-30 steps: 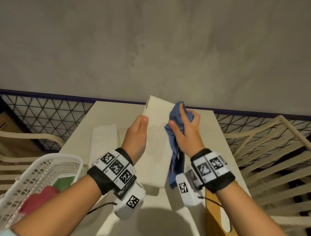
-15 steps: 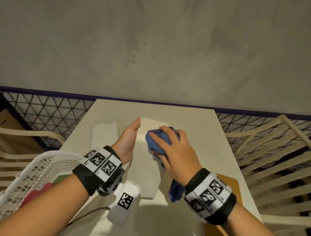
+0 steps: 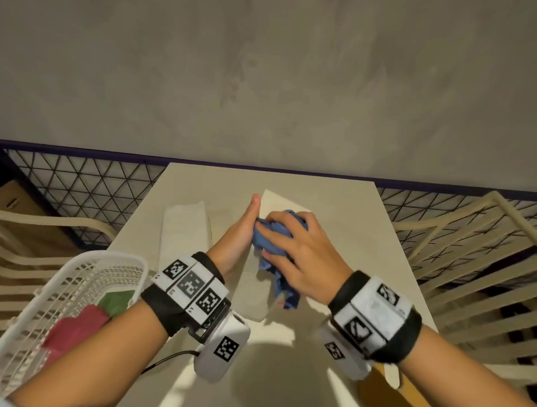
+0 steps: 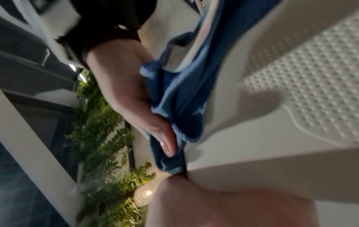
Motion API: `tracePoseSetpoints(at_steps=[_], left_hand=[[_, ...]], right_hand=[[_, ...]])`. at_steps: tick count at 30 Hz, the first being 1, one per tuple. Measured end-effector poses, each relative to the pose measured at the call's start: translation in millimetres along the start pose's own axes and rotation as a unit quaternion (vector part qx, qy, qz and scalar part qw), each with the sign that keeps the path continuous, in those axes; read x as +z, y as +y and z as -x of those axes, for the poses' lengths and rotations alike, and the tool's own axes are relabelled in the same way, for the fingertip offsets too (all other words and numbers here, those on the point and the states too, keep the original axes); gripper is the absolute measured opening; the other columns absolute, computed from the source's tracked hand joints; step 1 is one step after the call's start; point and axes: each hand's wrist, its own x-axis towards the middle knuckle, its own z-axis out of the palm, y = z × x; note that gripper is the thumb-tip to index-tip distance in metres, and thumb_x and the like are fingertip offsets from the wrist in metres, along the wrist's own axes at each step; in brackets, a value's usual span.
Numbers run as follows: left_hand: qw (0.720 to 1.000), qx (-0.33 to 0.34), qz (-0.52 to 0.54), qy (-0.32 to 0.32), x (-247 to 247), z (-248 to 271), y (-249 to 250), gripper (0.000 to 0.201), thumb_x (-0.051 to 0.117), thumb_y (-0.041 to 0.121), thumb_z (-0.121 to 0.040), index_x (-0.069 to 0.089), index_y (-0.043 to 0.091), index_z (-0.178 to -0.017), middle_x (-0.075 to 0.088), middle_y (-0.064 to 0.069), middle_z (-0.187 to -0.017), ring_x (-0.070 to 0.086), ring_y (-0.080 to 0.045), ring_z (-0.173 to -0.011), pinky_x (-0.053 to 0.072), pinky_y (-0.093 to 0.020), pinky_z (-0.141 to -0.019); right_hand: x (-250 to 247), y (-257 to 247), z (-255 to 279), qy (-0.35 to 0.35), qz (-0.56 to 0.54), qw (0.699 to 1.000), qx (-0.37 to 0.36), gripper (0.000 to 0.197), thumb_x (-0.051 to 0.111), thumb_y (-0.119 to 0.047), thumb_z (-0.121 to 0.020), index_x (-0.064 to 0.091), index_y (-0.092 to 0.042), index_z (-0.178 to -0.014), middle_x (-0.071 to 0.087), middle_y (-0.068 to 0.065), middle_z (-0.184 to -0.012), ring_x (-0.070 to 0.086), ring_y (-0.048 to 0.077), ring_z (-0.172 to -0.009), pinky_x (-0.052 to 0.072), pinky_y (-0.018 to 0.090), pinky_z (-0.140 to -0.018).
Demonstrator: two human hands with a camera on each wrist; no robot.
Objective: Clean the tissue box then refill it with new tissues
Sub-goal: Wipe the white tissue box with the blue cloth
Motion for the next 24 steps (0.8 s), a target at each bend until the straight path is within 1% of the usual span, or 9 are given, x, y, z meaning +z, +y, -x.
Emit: tracePoseSetpoints(at_steps=[3, 6, 10, 12, 16, 18, 20, 22, 24], left_hand=[[0.999, 0.036, -0.002, 0.013, 2, 5, 1, 0.044, 0.023, 0.044, -0.098, 0.061, 0.023, -0.105, 0.064, 0.003, -0.114, 0.056, -0.008, -0.110, 0.037, -0.025, -0.102], [0.999, 0.053, 0.004, -0.002, -1, 6, -2, 0.039, 0.027, 0.031, -0.100, 0.049, 0.016, -0.128, 0.054, -0.003, -0.134, 0.045, -0.013, -0.127, 0.026, -0.033, -0.113], [0.996, 0.086, -0.011, 0.015, -5, 3, -3, 0.031, 0.025, 0.017, -0.101, 0.056, 0.015, -0.106, 0.058, -0.005, -0.112, 0.050, -0.014, -0.109, 0.037, -0.023, -0.096], [0.994, 0.095, -0.033, 0.035, -4, 0, -5, 0.032, 0.025, 0.017, -0.101, 0.056, 0.016, -0.104, 0.059, -0.004, -0.111, 0.051, -0.013, -0.107, 0.037, -0.022, -0.096], [0.994, 0.086, -0.053, 0.048, -1, 0, -4, 0.042, 0.023, 0.038, -0.100, 0.046, 0.019, -0.130, 0.046, 0.010, -0.126, 0.040, -0.003, -0.120, 0.026, -0.021, -0.102], [0.997, 0.051, -0.001, 0.050, -4, -2, -3, 0.055, 0.022, 0.051, -0.095, 0.044, 0.018, -0.133, 0.049, 0.008, -0.128, 0.045, -0.006, -0.119, 0.031, -0.023, -0.102], [0.994, 0.009, 0.095, 0.053, -8, -2, -1, 0.055, 0.024, 0.059, -0.091, 0.048, 0.021, -0.123, 0.063, 0.000, -0.113, 0.059, -0.014, -0.103, 0.045, -0.027, -0.091], [0.983, -0.022, 0.170, 0.070, -11, -2, 2, 0.054, 0.029, 0.064, -0.087, 0.048, 0.023, -0.119, 0.065, -0.002, -0.104, 0.063, -0.017, -0.092, 0.049, -0.031, -0.081], [0.975, -0.035, 0.208, 0.075, -14, -4, 3, 0.068, 0.032, 0.068, -0.084, 0.047, 0.019, -0.130, 0.063, -0.007, -0.119, 0.062, -0.022, -0.100, 0.050, -0.035, -0.081]], right_hand=[[-3, 20, -23, 0.009, -0.043, 0.995, 0.093, 0.044, 0.034, -0.040, -0.094, 0.051, -0.020, -0.129, 0.045, 0.004, -0.135, 0.038, 0.031, -0.111, 0.027, 0.033, -0.099], [-5, 40, -29, -0.016, -0.101, 0.977, 0.185, 0.036, 0.038, -0.032, -0.097, 0.049, -0.022, -0.130, 0.038, 0.004, -0.137, 0.032, 0.030, -0.116, 0.018, 0.025, -0.100], [0, 12, -15, -0.009, -0.047, 0.997, 0.066, 0.059, 0.025, -0.048, -0.086, 0.050, -0.018, -0.131, 0.045, 0.004, -0.136, 0.035, 0.032, -0.112, 0.025, 0.034, -0.100], [2, 12, -17, -0.021, -0.032, 0.998, 0.047, 0.065, 0.021, -0.048, -0.081, 0.052, -0.016, -0.130, 0.048, 0.006, -0.135, 0.037, 0.034, -0.111, 0.030, 0.039, -0.099], [3, 28, -30, -0.009, -0.049, 0.989, 0.142, 0.060, 0.024, -0.047, -0.084, 0.050, -0.018, -0.130, 0.046, 0.007, -0.135, 0.039, 0.035, -0.112, 0.032, 0.042, -0.103], [8, 18, -25, -0.011, -0.029, 0.995, 0.094, 0.055, 0.028, -0.040, -0.085, 0.053, -0.016, -0.128, 0.051, 0.010, -0.132, 0.043, 0.039, -0.110, 0.032, 0.044, -0.102], [13, 1, -17, -0.017, 0.003, 1.000, 0.000, 0.049, 0.034, -0.031, -0.082, 0.060, -0.015, -0.121, 0.058, 0.011, -0.124, 0.050, 0.041, -0.105, 0.025, 0.038, -0.100], [12, -2, -18, -0.018, 0.006, 0.999, -0.044, 0.044, 0.038, -0.028, -0.081, 0.065, -0.015, -0.113, 0.062, 0.011, -0.119, 0.051, 0.036, -0.104, 0.023, 0.032, -0.098], [6, -1, -23, -0.038, -0.022, 0.999, -0.026, 0.044, 0.037, -0.030, -0.080, 0.067, -0.018, -0.110, 0.061, 0.011, -0.120, 0.048, 0.035, -0.110, 0.027, 0.031, -0.098]])
